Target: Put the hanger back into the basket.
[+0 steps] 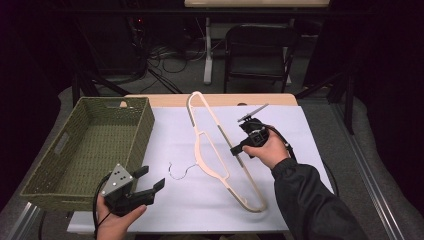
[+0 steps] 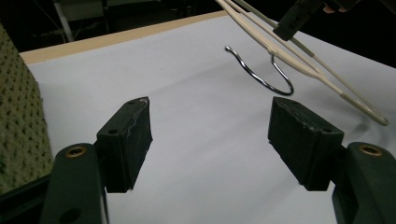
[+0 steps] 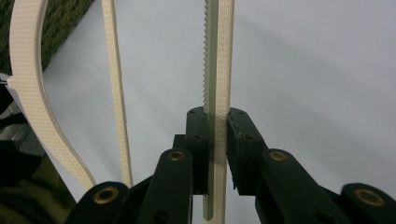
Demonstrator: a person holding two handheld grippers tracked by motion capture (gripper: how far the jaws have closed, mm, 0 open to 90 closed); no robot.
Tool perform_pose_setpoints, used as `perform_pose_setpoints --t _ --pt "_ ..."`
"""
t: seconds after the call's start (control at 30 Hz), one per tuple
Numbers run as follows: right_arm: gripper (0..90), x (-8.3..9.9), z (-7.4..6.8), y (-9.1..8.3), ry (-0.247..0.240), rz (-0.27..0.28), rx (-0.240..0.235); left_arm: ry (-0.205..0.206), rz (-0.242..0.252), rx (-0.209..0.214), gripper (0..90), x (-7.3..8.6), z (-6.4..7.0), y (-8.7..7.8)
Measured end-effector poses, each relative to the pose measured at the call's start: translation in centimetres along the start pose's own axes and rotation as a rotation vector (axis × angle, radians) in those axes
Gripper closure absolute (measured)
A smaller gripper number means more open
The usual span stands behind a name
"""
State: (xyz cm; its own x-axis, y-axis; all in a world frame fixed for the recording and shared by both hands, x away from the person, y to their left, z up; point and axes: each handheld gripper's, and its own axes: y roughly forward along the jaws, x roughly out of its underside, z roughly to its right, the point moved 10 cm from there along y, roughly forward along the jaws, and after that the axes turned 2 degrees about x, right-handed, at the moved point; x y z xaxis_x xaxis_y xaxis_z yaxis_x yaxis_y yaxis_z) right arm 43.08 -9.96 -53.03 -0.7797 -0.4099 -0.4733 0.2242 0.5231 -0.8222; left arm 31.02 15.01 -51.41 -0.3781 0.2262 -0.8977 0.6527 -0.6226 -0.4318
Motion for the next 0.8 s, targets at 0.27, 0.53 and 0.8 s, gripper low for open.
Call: perform_pose_setpoints --t 0.27,0.53,0.8 --pt "79.8 -0.2 0.2 0.5 0.048 0.033 -0.006 -0.005 -0.014 0.031 32.2 0.7 1.0 1.2" --pt "79.8 -1.1 -0.7 0.6 0.051 0.087 -0.027 -0.027 -0.005 0.084 34.1 1.1 3.1 3.4" --pt "79.8 -1.5 -1.3 1.1 0.057 0.115 -0.049 -0.034 -0.025 0.170 39.9 1.2 5.9 6.1"
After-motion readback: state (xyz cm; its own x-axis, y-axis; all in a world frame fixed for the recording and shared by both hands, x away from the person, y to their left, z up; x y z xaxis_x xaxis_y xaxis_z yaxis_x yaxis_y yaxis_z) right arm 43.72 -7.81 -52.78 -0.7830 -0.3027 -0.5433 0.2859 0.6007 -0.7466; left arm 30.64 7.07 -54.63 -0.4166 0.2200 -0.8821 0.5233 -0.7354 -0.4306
